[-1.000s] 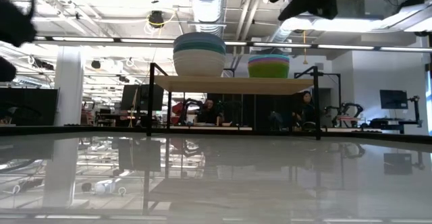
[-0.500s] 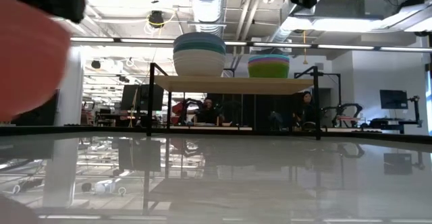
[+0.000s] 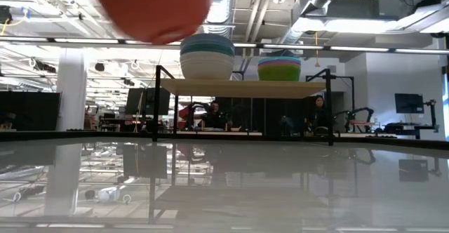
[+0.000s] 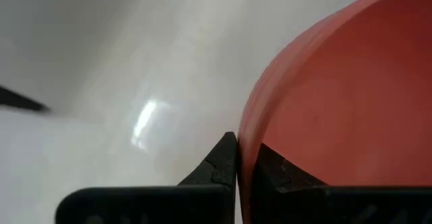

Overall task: Place and stack bowls onto a shelf
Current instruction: Stack the large orange bowl on top of the large light blue bowl on the shelf

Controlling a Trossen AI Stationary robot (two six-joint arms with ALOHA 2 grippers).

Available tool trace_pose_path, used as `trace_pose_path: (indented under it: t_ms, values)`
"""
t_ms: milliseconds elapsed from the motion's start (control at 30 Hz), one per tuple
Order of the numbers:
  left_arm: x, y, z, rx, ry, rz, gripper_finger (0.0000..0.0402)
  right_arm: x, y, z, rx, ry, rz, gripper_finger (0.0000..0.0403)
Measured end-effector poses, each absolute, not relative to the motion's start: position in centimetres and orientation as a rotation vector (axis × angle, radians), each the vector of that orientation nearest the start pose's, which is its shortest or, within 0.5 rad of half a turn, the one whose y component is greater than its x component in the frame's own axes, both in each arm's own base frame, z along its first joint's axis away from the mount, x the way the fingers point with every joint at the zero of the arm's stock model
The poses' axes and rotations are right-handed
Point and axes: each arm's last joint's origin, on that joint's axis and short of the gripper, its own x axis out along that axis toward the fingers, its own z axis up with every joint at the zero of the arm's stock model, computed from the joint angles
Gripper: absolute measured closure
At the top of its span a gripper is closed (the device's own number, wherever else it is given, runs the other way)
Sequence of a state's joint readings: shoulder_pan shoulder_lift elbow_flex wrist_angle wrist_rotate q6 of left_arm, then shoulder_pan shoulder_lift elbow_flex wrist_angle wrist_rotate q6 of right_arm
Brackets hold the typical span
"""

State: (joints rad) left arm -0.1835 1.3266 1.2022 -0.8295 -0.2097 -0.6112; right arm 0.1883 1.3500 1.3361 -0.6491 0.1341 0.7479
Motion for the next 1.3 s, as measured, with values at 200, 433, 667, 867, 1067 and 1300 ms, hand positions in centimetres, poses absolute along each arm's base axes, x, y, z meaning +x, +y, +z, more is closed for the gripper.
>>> trace_pose_path:
  t_ms: [200,433,667,867,1067,1300]
  values:
    - [26.4,0.9,35.8,-0.297,0.746,0.437,0.0401,27.0,4.7,35.4,0.603,0.712,-0.268,0.0196]
    - [24.8,7.6,42.1,-0.173,0.558,0.608,0.0401,26.1,4.4,35.6,0.601,0.728,-0.305,0.0196]
    - [22.9,15.4,43.2,-0.160,0.496,0.767,0.0401,25.3,3.3,36.3,0.617,0.683,-0.350,0.0196]
    - [24.2,20.6,41.3,-0.272,0.544,0.772,0.0401,25.0,2.3,36.7,0.637,0.651,-0.381,0.0196]
    - [25.8,23.2,40.5,-0.330,0.671,0.785,0.0401,24.4,1.5,36.8,0.659,0.665,-0.424,0.0196]
    - [27.1,24.1,41.3,-0.300,0.761,0.720,0.0401,23.9,1.1,36.4,0.645,0.716,-0.459,0.0196]
